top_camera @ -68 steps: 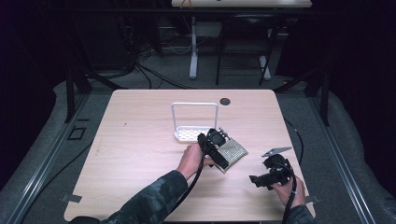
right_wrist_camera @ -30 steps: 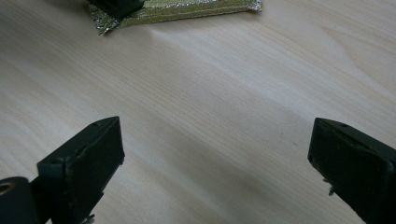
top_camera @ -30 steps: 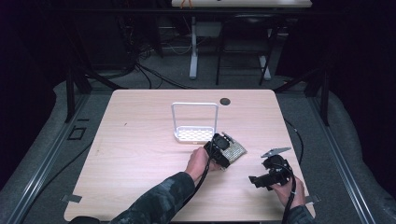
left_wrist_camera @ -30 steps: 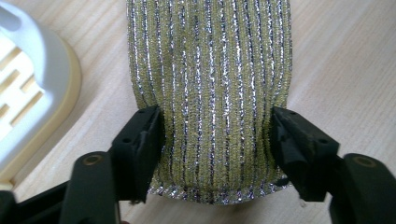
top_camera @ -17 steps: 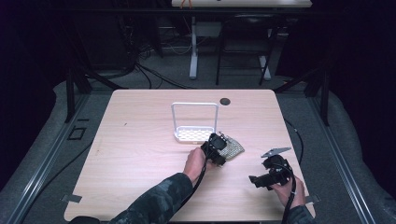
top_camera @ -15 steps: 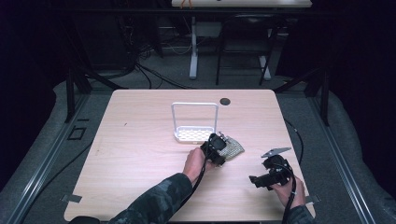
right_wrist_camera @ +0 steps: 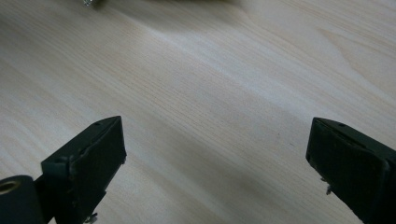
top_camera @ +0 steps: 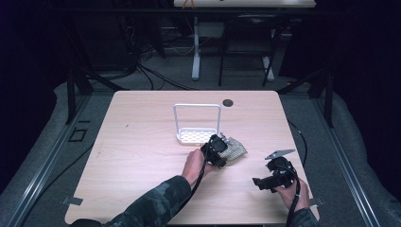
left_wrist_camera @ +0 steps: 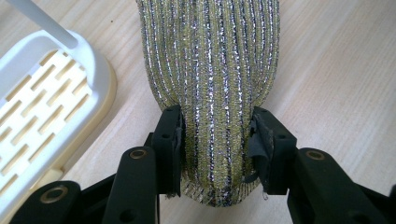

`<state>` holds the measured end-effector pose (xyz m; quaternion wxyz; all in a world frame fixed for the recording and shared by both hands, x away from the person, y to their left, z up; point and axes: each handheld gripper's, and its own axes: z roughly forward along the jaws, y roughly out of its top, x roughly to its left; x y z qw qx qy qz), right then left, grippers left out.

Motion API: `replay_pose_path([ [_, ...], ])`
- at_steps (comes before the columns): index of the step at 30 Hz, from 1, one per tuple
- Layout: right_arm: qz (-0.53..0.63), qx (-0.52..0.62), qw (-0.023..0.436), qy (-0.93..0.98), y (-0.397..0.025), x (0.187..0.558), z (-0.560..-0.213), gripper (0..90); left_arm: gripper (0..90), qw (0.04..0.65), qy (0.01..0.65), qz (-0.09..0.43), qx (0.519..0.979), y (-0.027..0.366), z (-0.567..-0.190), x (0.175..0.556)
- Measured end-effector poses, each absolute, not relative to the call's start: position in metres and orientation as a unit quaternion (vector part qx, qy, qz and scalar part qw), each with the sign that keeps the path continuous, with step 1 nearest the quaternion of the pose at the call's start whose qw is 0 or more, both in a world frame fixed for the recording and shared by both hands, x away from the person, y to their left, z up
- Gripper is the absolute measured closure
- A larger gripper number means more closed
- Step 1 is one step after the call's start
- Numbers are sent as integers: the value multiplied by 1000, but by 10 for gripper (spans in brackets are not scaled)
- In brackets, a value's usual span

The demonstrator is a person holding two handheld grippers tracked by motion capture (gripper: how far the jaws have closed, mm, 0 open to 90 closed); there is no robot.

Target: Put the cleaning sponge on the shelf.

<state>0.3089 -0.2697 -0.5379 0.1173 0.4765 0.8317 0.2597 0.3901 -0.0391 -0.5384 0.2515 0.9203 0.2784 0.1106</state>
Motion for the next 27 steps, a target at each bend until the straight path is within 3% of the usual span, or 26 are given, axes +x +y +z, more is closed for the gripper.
replay_pose_path([
  [27, 259, 478, 118, 831, -270, 309, -538, 46, 580, 259, 274, 116, 919, -1, -521, 376],
])
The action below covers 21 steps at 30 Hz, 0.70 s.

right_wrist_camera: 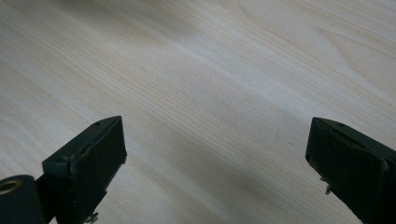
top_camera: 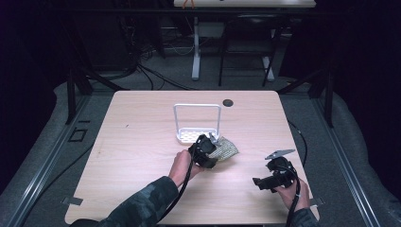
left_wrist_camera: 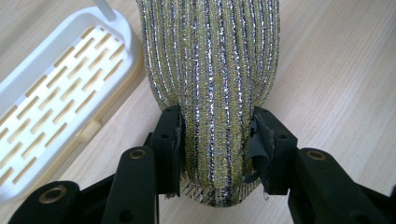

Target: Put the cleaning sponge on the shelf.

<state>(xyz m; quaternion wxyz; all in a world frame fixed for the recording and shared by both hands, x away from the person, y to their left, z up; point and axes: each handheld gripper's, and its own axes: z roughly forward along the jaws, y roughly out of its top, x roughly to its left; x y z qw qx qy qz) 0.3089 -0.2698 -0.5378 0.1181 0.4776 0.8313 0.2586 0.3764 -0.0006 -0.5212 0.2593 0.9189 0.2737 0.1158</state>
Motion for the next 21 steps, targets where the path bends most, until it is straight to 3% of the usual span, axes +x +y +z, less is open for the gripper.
replay_pose_path([
  [21, 258, 477, 118, 832, -270, 309, -538, 46, 578, 261, 283, 117, 915, 19, -518, 373],
])
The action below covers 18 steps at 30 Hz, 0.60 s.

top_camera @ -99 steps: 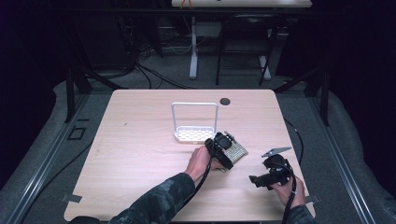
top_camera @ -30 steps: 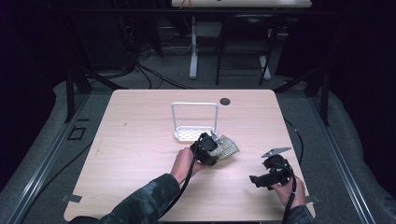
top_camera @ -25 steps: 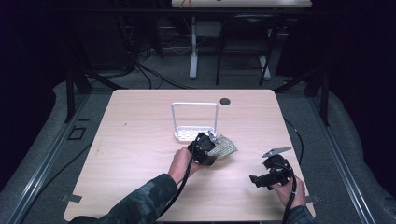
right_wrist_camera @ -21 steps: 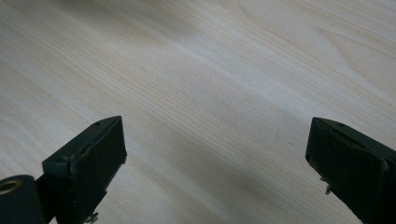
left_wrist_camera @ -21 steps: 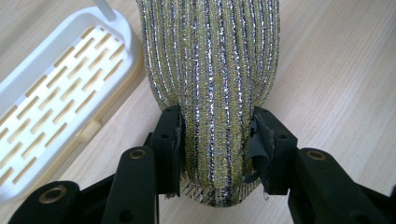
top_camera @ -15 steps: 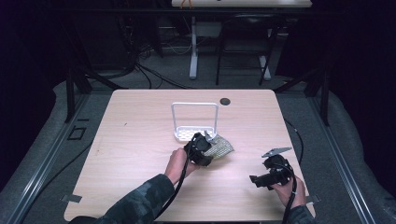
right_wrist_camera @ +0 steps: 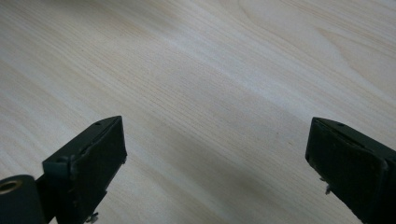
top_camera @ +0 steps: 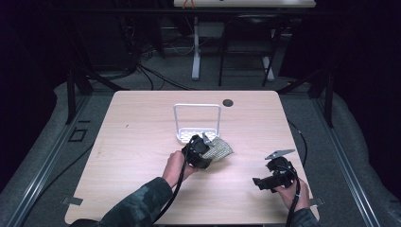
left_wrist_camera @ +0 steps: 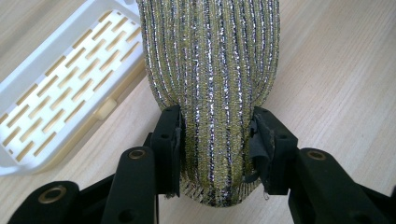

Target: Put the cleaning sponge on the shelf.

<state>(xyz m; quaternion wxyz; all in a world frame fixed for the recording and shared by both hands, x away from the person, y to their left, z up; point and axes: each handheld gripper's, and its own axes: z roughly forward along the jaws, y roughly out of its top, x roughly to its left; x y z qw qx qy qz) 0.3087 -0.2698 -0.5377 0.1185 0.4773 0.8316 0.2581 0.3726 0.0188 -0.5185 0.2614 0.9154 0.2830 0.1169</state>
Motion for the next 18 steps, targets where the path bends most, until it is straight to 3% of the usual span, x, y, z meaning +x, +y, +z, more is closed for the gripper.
replay_pose_path([
  [18, 257, 478, 119, 831, -270, 309, -538, 47, 577, 267, 293, 121, 910, 36, -515, 369],
])
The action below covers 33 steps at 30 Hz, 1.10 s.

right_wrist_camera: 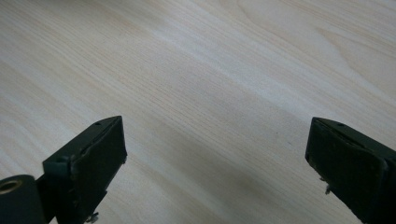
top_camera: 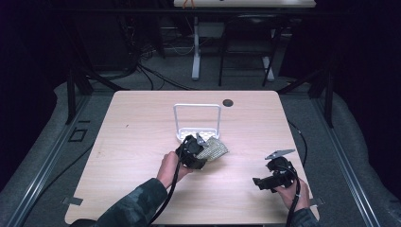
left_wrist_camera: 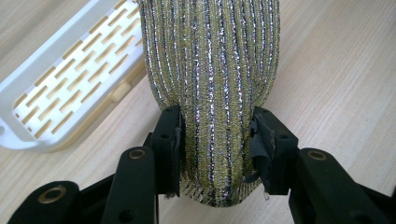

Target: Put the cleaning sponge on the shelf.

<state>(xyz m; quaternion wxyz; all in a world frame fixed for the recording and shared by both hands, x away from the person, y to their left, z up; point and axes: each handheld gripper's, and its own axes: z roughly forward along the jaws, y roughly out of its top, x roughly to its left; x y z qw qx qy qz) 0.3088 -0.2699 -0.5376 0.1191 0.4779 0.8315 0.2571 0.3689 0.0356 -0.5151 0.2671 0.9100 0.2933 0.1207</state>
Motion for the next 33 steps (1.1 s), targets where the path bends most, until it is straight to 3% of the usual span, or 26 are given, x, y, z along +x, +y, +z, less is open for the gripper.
replay_pose_path([
  [33, 255, 477, 120, 832, -270, 309, -538, 50, 572, 277, 323, 136, 895, 60, -505, 373],
])
